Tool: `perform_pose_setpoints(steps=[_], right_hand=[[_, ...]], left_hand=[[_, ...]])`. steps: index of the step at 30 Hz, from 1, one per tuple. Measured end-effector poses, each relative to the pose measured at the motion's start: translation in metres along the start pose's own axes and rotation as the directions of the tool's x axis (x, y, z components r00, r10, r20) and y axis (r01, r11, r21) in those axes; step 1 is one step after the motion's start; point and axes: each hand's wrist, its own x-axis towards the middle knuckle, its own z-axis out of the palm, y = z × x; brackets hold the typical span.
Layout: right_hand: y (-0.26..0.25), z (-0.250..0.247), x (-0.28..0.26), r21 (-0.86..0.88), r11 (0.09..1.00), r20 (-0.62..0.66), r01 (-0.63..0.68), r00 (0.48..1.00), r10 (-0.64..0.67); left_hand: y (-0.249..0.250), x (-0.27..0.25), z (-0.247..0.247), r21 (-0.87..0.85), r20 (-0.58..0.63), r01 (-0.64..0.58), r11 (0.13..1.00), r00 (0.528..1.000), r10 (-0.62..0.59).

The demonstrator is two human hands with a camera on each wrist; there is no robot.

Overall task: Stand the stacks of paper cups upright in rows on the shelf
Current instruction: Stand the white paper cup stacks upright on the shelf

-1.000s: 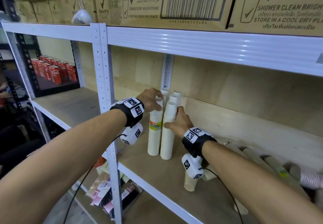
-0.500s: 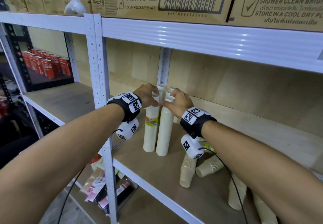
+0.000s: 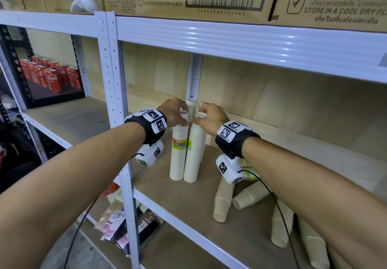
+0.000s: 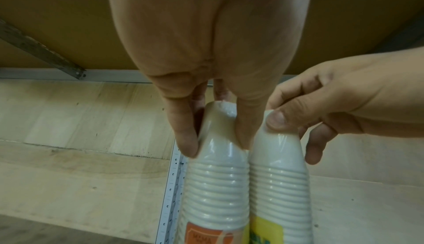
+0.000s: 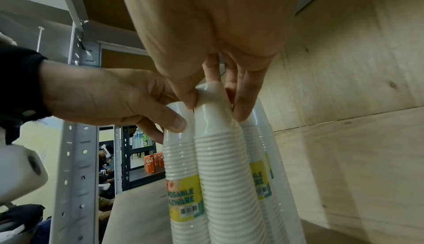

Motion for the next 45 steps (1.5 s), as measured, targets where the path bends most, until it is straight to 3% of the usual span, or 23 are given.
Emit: perform_pose_setpoints(steps=[4, 10, 17, 23, 31, 45], right_hand=[[-0.002, -0.003, -0.003, 0.033, 0.999, 0.051, 0.023, 0.998, -0.025], [-0.007, -0.003, -0.003, 0.004, 1.000, -0.003, -0.029, 1.000, 0.029], [-0.009, -0.006, -0.004, -0.016, 1.000, 0.054, 0.025, 0.998, -0.025], [-0.008, -0.003, -0.001, 0.001, 0.998, 0.002, -0.062, 0.998, 0.062], [-0.011, -0.006, -0.003, 0.003, 1.000, 0.046, -0.012, 0.999, 0.012], [0.004, -0.031, -0.012, 0.015, 1.000, 0.081, -0.007, 0.997, 0.005]], left_hand=[[0.001, -0.001, 0.000, 0.001, 0.001, -0.002, 1.000, 1.000, 0.002], [0.001, -0.001, 0.000, -0.010, 0.003, 0.009, 1.000, 1.000, -0.009], [0.000, -0.004, -0.002, -0.008, -0.003, -0.002, 1.000, 1.000, 0.002], [0.001, -0.004, -0.003, -0.024, 0.014, -0.001, 1.000, 1.000, 0.001], [0.002, -0.004, -0.003, -0.019, 0.014, 0.004, 1.000, 1.000, -0.004], [0.026, -0.009, -0.020, 0.062, 0.064, -0.080, 0.995, 0.995, 0.076]])
